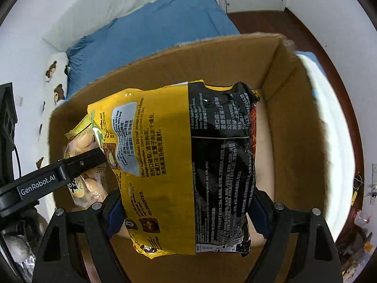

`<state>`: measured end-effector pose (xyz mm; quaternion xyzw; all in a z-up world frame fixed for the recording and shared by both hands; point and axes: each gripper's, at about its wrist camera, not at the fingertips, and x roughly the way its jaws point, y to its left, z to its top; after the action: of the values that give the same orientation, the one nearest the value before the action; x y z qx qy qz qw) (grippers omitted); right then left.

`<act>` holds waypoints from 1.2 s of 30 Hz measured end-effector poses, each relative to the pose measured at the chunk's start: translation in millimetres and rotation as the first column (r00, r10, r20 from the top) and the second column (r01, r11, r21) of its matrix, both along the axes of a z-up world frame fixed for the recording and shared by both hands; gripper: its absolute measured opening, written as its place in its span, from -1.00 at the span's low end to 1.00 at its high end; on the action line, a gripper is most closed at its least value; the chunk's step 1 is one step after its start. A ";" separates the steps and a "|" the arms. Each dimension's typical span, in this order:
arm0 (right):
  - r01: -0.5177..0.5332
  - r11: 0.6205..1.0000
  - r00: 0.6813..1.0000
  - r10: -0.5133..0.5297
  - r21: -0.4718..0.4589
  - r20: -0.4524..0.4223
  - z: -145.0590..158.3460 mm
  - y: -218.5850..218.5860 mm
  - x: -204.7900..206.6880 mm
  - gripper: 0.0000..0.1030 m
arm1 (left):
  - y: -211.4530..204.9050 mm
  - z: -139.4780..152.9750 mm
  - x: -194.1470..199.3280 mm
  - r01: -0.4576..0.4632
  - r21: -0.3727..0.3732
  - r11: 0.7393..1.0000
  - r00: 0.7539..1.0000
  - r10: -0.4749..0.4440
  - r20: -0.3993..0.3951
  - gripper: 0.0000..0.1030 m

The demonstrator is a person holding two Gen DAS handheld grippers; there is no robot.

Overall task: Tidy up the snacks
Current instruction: 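Carry both packets into the cardboard box and open both tools, then withdraw both tools from the box back toward the snack pile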

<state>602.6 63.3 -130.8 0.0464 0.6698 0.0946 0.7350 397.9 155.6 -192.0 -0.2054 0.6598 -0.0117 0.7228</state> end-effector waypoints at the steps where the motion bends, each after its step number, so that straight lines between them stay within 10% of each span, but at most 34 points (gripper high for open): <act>1: -0.002 1.000 1.000 0.002 -0.007 -0.013 -9.4 0.9 6.7 0.71 | 1.0 -4.3 2.9 0.000 -0.003 1.000 1.000 0.000 -0.011 -0.15; 10: -0.043 0.998 0.995 0.038 -0.042 -0.097 -68.0 1.4 47.2 0.73 | -8.3 -23.6 23.4 0.051 0.030 0.998 0.997 -0.049 -0.051 -0.13; 12: -0.046 0.998 0.993 0.040 -0.052 -0.108 -78.1 -0.2 53.8 0.88 | -10.1 -24.4 24.7 0.062 0.047 0.997 0.997 -0.060 -0.046 0.12; 14: -0.056 0.996 0.994 0.050 -0.066 -0.095 -77.2 0.7 55.1 0.89 | -11.5 -23.9 24.8 0.073 0.045 0.996 0.997 -0.071 -0.037 0.85; 36: -0.034 0.995 0.983 0.049 -0.089 0.176 12.0 -58.9 -40.7 0.95 | -21.8 77.5 -59.5 0.005 0.187 0.982 0.967 -0.053 0.250 0.86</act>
<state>561.9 4.4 -118.8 -0.0077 0.6058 0.0849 0.7910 338.4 133.7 -114.5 -0.1246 0.5629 0.0126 0.8170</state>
